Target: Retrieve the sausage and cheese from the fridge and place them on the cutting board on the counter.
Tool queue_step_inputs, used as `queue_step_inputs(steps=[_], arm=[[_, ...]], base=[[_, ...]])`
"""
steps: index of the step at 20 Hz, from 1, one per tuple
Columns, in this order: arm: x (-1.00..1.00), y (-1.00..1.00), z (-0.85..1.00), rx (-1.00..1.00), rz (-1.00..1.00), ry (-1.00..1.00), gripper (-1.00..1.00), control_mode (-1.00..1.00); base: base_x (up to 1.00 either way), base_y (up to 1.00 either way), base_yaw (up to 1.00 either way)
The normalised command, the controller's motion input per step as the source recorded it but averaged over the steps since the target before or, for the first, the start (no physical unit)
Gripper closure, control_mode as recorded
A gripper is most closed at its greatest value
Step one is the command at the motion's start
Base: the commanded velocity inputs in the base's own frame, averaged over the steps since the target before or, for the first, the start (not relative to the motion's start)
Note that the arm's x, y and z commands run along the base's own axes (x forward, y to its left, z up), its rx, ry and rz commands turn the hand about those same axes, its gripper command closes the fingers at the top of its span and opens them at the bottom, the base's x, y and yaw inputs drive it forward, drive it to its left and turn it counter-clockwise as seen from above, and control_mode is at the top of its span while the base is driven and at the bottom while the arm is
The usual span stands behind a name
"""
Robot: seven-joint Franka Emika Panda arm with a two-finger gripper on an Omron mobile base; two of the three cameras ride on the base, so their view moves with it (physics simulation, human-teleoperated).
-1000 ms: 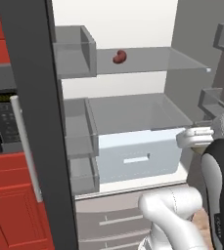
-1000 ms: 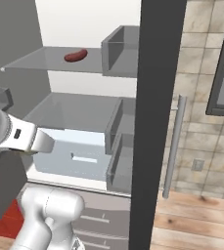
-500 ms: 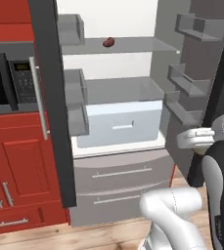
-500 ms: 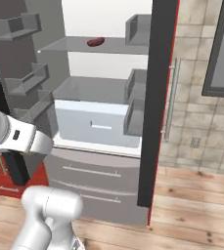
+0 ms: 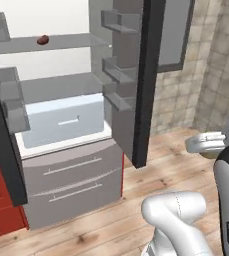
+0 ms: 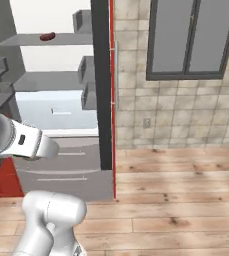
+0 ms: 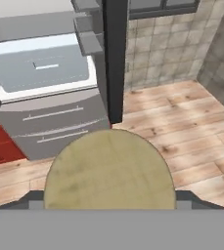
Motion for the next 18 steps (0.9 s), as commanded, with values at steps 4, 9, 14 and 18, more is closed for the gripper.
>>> queue_step_inputs(steps=[4, 9, 14, 18], arm=[[0.0, 0.0, 0.0, 0.0, 0.0, 0.0, 1.0, 1.0], [0.0, 0.0, 0.0, 0.0, 0.0, 0.0, 1.0, 1.0], [0.0, 0.0, 0.0, 0.0, 0.0, 0.0, 1.0, 1.0], [0.0, 0.0, 0.0, 0.0, 0.0, 0.0, 1.0, 1.0]], base=[[-0.01, -0.43, -0.84], [0.0, -0.11, -0.94], [0.0, -0.09, -0.95], [0.0, -0.16, -0.95]])
